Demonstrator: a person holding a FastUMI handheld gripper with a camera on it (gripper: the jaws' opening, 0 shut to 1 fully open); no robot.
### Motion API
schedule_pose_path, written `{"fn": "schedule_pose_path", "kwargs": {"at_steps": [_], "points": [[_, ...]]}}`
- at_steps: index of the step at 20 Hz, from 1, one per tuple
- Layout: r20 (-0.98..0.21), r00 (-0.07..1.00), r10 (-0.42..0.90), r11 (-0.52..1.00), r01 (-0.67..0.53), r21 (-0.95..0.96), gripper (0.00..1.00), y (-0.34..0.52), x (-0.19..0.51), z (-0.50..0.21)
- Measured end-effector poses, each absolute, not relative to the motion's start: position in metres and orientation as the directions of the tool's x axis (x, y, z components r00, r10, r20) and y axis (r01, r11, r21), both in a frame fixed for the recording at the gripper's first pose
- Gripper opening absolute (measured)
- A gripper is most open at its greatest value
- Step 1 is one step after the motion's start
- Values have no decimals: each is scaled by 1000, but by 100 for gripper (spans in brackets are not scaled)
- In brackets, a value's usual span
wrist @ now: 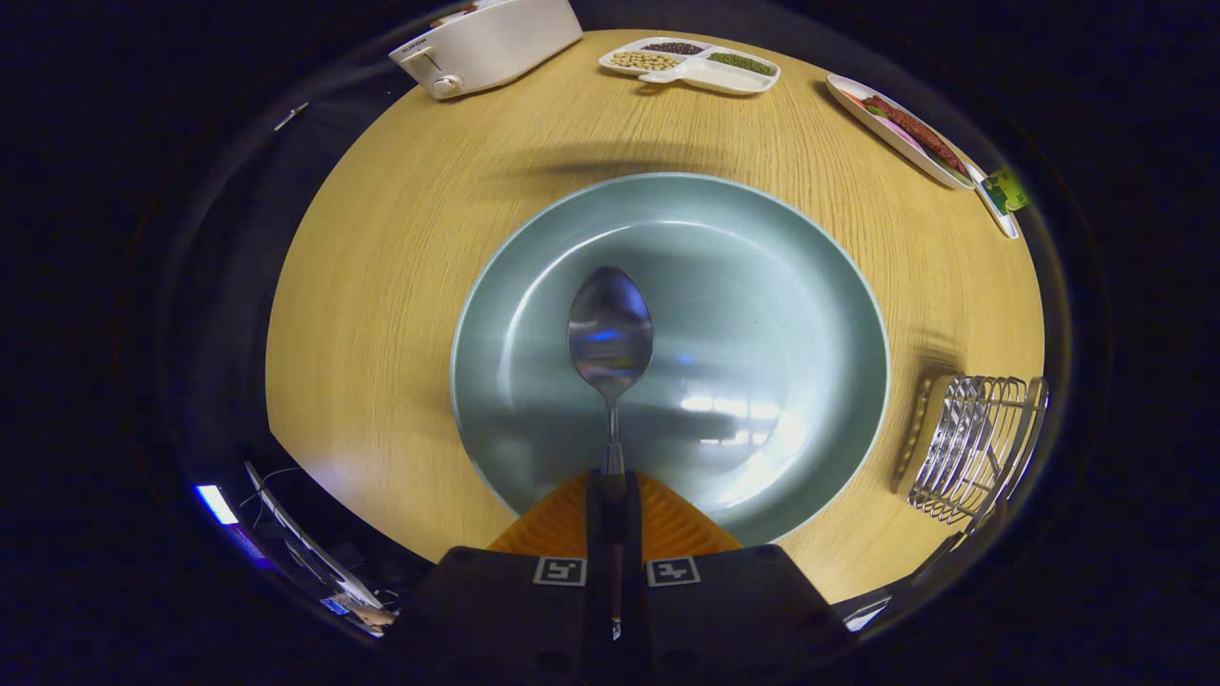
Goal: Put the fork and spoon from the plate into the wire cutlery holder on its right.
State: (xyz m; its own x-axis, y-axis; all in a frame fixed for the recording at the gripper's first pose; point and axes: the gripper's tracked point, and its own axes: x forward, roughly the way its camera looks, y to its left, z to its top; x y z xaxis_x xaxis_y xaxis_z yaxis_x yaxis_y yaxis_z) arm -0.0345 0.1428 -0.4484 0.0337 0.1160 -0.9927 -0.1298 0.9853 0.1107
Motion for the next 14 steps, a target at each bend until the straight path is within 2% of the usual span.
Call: {"fn": "schedule_pose_path", "kwargs": {"at_steps": [8, 14], "points": [[-973, 87, 215, 973, -103, 206, 8, 132, -25, -391], [-964, 115, 242, 967, -112, 229, 8, 84, -27, -330]]}}
